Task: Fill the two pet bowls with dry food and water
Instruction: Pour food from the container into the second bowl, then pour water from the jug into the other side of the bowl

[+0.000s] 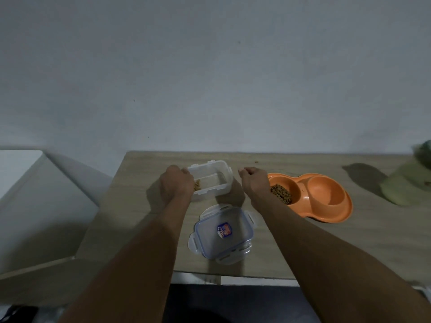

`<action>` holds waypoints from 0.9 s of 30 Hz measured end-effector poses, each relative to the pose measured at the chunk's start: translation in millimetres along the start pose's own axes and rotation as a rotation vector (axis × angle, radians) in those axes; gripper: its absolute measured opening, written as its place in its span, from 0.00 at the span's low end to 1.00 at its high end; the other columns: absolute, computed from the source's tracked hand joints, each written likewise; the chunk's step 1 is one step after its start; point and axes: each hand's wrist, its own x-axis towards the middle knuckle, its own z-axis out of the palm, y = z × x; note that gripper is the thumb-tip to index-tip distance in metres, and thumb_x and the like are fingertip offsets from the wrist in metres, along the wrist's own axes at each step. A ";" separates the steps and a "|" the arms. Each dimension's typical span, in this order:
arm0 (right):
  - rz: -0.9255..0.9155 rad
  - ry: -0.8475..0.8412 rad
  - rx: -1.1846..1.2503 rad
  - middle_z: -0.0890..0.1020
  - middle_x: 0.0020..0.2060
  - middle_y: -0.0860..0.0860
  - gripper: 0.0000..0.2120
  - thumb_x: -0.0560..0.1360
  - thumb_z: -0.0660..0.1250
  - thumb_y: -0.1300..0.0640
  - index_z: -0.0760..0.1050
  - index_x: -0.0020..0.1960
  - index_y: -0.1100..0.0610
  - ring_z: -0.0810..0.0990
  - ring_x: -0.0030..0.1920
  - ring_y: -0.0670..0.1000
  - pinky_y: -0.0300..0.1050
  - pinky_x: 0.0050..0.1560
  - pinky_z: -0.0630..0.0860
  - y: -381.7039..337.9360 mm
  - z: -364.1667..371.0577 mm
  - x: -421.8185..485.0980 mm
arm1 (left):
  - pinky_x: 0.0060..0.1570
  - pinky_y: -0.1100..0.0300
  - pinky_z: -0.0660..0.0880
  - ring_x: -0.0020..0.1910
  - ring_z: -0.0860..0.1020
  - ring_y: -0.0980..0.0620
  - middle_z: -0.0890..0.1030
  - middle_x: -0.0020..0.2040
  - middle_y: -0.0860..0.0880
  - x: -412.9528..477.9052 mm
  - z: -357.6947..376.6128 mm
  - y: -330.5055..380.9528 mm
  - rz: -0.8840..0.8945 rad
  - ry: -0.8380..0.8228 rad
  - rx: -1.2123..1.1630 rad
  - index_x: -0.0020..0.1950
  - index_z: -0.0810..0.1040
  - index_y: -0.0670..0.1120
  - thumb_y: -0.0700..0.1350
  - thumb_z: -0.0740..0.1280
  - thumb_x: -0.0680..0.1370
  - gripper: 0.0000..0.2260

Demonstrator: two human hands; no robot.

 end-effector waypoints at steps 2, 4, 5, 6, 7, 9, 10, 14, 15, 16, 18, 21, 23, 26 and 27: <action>-0.030 0.065 0.021 0.83 0.41 0.60 0.13 0.80 0.64 0.55 0.82 0.49 0.63 0.81 0.49 0.60 0.54 0.53 0.76 -5.6 -18.0 -0.6 | 0.51 0.51 0.75 0.56 0.79 0.38 0.82 0.56 0.39 -6.3 -0.2 15.2 0.078 0.013 -0.009 0.56 0.81 0.40 0.46 0.60 0.81 0.13; -0.039 0.135 0.029 0.79 0.33 0.55 0.14 0.80 0.64 0.55 0.80 0.40 0.61 0.78 0.43 0.56 0.51 0.47 0.74 -10.7 -41.7 -1.7 | 0.53 0.51 0.75 0.56 0.79 0.37 0.81 0.57 0.38 -15.7 2.8 34.1 0.171 -0.003 -0.030 0.56 0.81 0.40 0.46 0.60 0.80 0.14; -0.032 0.181 0.037 0.77 0.31 0.54 0.15 0.80 0.64 0.54 0.78 0.37 0.58 0.76 0.42 0.54 0.49 0.45 0.72 -10.6 -55.3 -2.0 | 0.53 0.51 0.75 0.56 0.79 0.37 0.82 0.56 0.39 -21.2 7.7 43.8 0.220 -0.020 -0.043 0.57 0.81 0.41 0.47 0.60 0.81 0.14; -0.027 0.230 0.054 0.77 0.32 0.54 0.16 0.80 0.63 0.53 0.77 0.36 0.57 0.75 0.43 0.54 0.49 0.46 0.72 -10.2 -75.3 -3.3 | 0.52 0.51 0.76 0.56 0.79 0.37 0.82 0.56 0.39 -31.2 13.7 57.8 0.272 -0.045 -0.048 0.56 0.81 0.41 0.48 0.60 0.81 0.15; -0.017 0.261 0.068 0.79 0.35 0.55 0.15 0.81 0.63 0.52 0.78 0.39 0.58 0.76 0.45 0.55 0.50 0.50 0.74 -8.2 -87.1 -3.1 | 0.52 0.51 0.76 0.55 0.80 0.38 0.83 0.55 0.39 -36.8 18.6 65.8 0.300 -0.065 -0.049 0.56 0.82 0.41 0.49 0.60 0.81 0.15; 0.014 0.361 0.093 0.81 0.42 0.57 0.15 0.81 0.62 0.51 0.81 0.48 0.61 0.77 0.48 0.56 0.54 0.56 0.75 -2.0 -127.1 -7.5 | 0.49 0.52 0.75 0.53 0.80 0.39 0.83 0.52 0.40 -60.5 33.7 92.9 0.372 -0.127 -0.059 0.54 0.82 0.41 0.49 0.60 0.81 0.16; 0.029 0.407 0.089 0.80 0.42 0.57 0.15 0.81 0.62 0.50 0.81 0.48 0.61 0.77 0.48 0.57 0.54 0.56 0.75 2.3 -147.1 -9.8 | 0.47 0.53 0.74 0.53 0.80 0.38 0.83 0.51 0.40 -74.9 40.2 106.1 0.401 -0.163 -0.069 0.52 0.82 0.41 0.50 0.59 0.81 0.16; 0.097 0.610 0.138 0.80 0.42 0.60 0.20 0.80 0.62 0.48 0.81 0.52 0.64 0.78 0.45 0.59 0.58 0.54 0.77 28.2 -227.8 -11.4 | 0.43 0.56 0.71 0.50 0.80 0.39 0.83 0.47 0.42 -135.8 76.2 148.1 0.502 -0.309 -0.117 0.48 0.82 0.42 0.50 0.60 0.80 0.16; 0.125 0.663 0.159 0.81 0.44 0.62 0.21 0.79 0.62 0.47 0.81 0.54 0.64 0.80 0.46 0.61 0.59 0.54 0.78 36.2 -246.4 -9.4 | 0.41 0.57 0.71 0.49 0.80 0.40 0.83 0.46 0.43 -150.1 86.4 156.4 0.525 -0.342 -0.135 0.45 0.82 0.42 0.50 0.60 0.80 0.15; 0.151 0.701 0.179 0.82 0.48 0.63 0.21 0.79 0.62 0.46 0.81 0.55 0.64 0.81 0.49 0.63 0.60 0.56 0.79 41.8 -265.3 -9.9 | 0.41 0.57 0.71 0.48 0.80 0.41 0.83 0.45 0.44 -164.5 97.2 165.3 0.548 -0.369 -0.150 0.43 0.80 0.42 0.50 0.60 0.80 0.15; 0.175 0.765 0.226 0.82 0.54 0.63 0.21 0.80 0.61 0.46 0.80 0.55 0.63 0.80 0.55 0.65 0.61 0.59 0.77 53.1 -298.5 -5.6 | 0.42 0.57 0.72 0.49 0.80 0.42 0.83 0.46 0.44 -189.5 117.5 181.2 0.575 -0.423 -0.169 0.45 0.81 0.42 0.50 0.60 0.80 0.15; 0.188 0.851 0.297 0.81 0.56 0.59 0.17 0.80 0.61 0.46 0.77 0.57 0.59 0.78 0.57 0.62 0.60 0.62 0.75 68.9 -345.1 10.3 | 0.47 0.56 0.73 0.53 0.79 0.41 0.84 0.50 0.44 -222.3 146.8 209.2 0.574 -0.482 -0.198 0.51 0.83 0.44 0.51 0.60 0.80 0.15; 0.205 0.898 0.334 0.79 0.58 0.58 0.16 0.80 0.60 0.46 0.72 0.58 0.58 0.78 0.57 0.61 0.60 0.62 0.75 77.7 -373.3 23.9 | 0.45 0.55 0.71 0.51 0.79 0.40 0.83 0.46 0.43 -243.5 164.6 230.4 0.561 -0.523 -0.226 0.43 0.80 0.43 0.53 0.59 0.80 0.17; 0.231 0.901 0.325 0.75 0.63 0.59 0.23 0.79 0.59 0.41 0.68 0.64 0.57 0.76 0.59 0.62 0.60 0.62 0.74 90.8 -411.5 43.0 | 0.45 0.55 0.69 0.48 0.76 0.41 0.79 0.44 0.43 -275.2 189.2 259.9 0.484 -0.607 -0.284 0.39 0.75 0.43 0.56 0.55 0.82 0.21; 0.234 0.873 0.310 0.74 0.65 0.59 0.25 0.79 0.58 0.39 0.67 0.67 0.57 0.75 0.61 0.62 0.60 0.63 0.73 95.5 -421.1 48.5 | 0.48 0.55 0.70 0.49 0.76 0.41 0.79 0.48 0.43 -283.9 196.0 268.3 0.448 -0.638 -0.306 0.44 0.76 0.43 0.58 0.53 0.82 0.22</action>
